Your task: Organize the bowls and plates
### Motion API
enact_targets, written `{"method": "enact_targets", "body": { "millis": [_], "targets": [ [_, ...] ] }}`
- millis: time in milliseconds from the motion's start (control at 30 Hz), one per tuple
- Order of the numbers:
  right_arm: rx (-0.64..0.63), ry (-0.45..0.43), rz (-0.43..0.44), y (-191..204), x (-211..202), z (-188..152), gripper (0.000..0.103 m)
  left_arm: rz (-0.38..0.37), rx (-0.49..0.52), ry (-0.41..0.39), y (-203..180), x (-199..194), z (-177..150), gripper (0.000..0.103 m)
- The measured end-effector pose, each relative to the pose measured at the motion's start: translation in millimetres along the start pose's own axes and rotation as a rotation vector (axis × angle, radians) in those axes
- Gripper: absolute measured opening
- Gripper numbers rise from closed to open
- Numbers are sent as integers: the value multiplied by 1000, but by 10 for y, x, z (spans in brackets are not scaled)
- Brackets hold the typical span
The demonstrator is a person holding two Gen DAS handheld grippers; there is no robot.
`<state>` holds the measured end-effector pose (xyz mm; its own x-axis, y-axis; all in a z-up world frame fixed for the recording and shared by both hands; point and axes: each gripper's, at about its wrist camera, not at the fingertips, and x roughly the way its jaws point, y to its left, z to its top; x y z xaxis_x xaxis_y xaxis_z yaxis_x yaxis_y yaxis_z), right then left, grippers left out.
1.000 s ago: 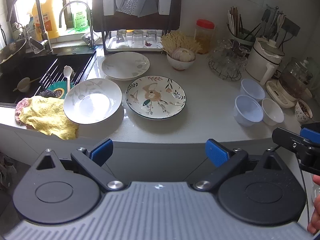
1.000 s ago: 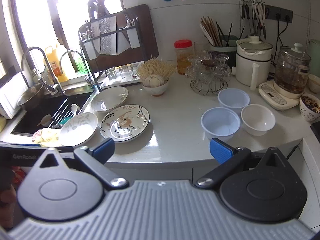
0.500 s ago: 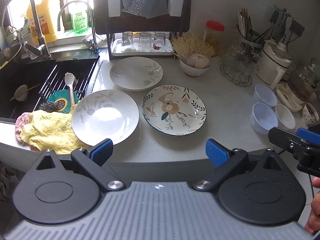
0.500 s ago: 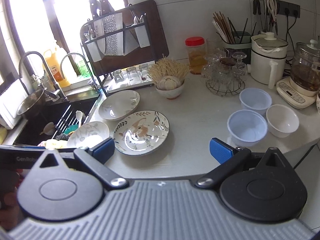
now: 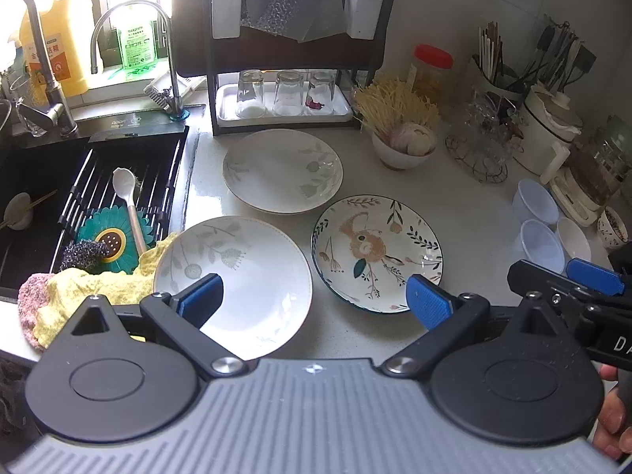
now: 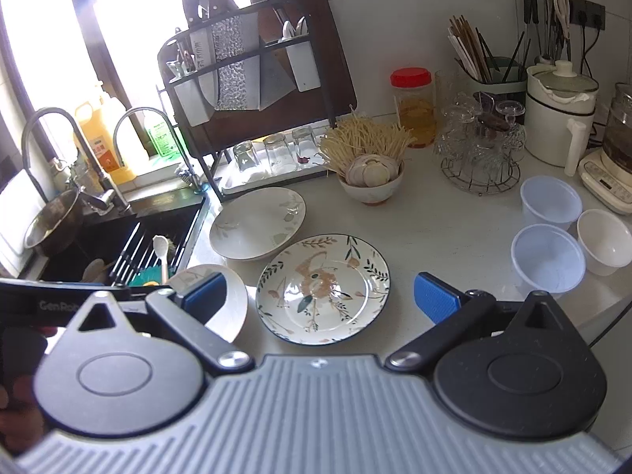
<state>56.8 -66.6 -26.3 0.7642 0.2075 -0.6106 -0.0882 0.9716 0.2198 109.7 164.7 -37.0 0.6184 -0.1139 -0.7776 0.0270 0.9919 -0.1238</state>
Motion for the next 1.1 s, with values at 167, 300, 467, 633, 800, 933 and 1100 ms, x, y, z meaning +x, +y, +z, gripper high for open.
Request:
{"method": "enact_targets", "body": {
  "millis": [167, 300, 467, 633, 800, 933, 1100],
  "targets": [
    [59, 14, -32, 166, 168, 16, 103, -35, 26, 20, 287, 186, 185, 100],
    [91, 30, -62, 316, 312, 35, 103, -52, 34, 70, 520, 411, 259, 100],
    [155, 62, -70, 514, 538, 11, 103, -75, 60, 123, 790, 627, 284, 100],
    [236, 89, -51, 678, 784, -77, 98, -102, 111, 147, 1107, 777, 313, 100],
    [302, 123, -60, 829, 1042, -217, 90, -143, 124, 178, 1420, 982, 334, 99],
    [359, 164, -65, 893, 1217, -357, 79, -177, 118, 213, 1620, 1168, 308, 99],
    [388, 209, -85, 993, 1427, -539, 70, -227, 108, 262, 1830, 1369, 245, 88]
  ]
}}
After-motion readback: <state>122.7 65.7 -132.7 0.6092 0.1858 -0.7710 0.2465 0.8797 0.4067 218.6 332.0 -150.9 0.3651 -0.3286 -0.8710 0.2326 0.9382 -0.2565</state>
